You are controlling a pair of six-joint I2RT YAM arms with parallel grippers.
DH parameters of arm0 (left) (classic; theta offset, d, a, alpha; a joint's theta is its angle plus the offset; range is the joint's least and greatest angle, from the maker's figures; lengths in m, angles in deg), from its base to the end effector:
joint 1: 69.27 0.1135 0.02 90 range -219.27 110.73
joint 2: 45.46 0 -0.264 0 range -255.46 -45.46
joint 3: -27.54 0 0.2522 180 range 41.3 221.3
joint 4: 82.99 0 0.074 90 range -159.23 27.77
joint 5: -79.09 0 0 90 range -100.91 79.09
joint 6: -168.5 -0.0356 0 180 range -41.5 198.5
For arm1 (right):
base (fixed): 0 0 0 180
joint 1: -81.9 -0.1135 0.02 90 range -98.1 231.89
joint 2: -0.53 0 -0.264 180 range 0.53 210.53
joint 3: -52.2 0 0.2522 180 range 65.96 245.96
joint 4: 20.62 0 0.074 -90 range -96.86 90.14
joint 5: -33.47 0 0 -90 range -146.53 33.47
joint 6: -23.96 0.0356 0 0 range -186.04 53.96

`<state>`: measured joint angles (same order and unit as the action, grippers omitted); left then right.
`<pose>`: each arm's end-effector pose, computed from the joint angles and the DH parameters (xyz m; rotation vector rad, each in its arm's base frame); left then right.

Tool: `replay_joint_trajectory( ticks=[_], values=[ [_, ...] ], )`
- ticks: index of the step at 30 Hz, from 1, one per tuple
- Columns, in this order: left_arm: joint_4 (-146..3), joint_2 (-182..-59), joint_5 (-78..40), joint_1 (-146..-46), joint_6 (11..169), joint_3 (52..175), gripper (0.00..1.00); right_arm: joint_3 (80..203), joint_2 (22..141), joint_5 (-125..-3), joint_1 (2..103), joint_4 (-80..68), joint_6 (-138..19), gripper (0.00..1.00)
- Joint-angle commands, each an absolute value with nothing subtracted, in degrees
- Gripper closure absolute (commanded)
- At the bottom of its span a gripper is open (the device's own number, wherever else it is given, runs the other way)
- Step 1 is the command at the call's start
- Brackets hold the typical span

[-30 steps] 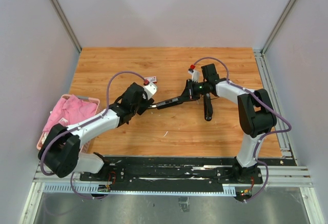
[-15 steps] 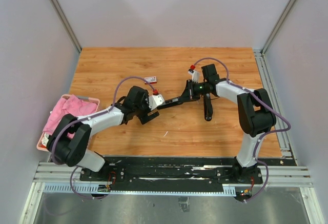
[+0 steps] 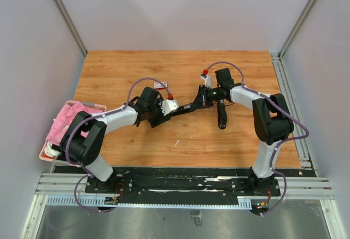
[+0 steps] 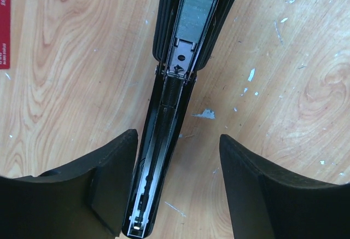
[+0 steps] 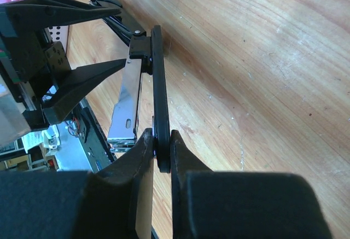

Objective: Unload the staples from the stapler
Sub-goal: Unload the staple at the center of the board.

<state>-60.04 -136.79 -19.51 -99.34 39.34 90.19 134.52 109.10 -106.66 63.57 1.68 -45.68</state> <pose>0.2701 -0.1625 0.1708 1.4507 1.9884 -0.1166 0.3658 0.1500 0.1796 -0.3830 2.4127 1.3631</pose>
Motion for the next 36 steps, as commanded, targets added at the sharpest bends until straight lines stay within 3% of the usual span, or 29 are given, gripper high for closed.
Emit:
replay_joint_trajectory(
  ticks=[1, 4, 16, 19, 26, 36],
  values=[
    [-58.7, -139.2, -17.2, -99.0, 37.8, 92.1, 0.35, 134.7, 112.1, -103.8, 63.8, 7.2, -48.5, 0.88],
    [-57.7, -140.3, -16.2, -99.0, 37.4, 93.1, 0.37, 134.9, 112.1, -104.4, 63.9, 7.4, -48.6, 0.87],
    [-55.3, -142.1, -16.1, -99.0, 36.7, 95.0, 0.69, 135.5, 112.6, -105.2, 65.3, 8.1, -48.5, 0.82],
    [-55.2, -142.2, -16.0, -99.0, 36.4, 94.5, 0.72, 135.6, 112.6, -105.3, 65.6, 8.1, -48.6, 0.80],
    [-54.2, -141.7, -16.5, -99.0, 36.6, 93.3, 0.91, 136.1, 113.0, -105.2, 66.8, 8.7, -48.9, 0.71],
    [-54.4, -140.1, -15.5, -99.0, 37.6, 91.3, 0.96, 135.9, 113.1, -103.8, 68.0, 8.7, -49.6, 0.68]
  ],
)
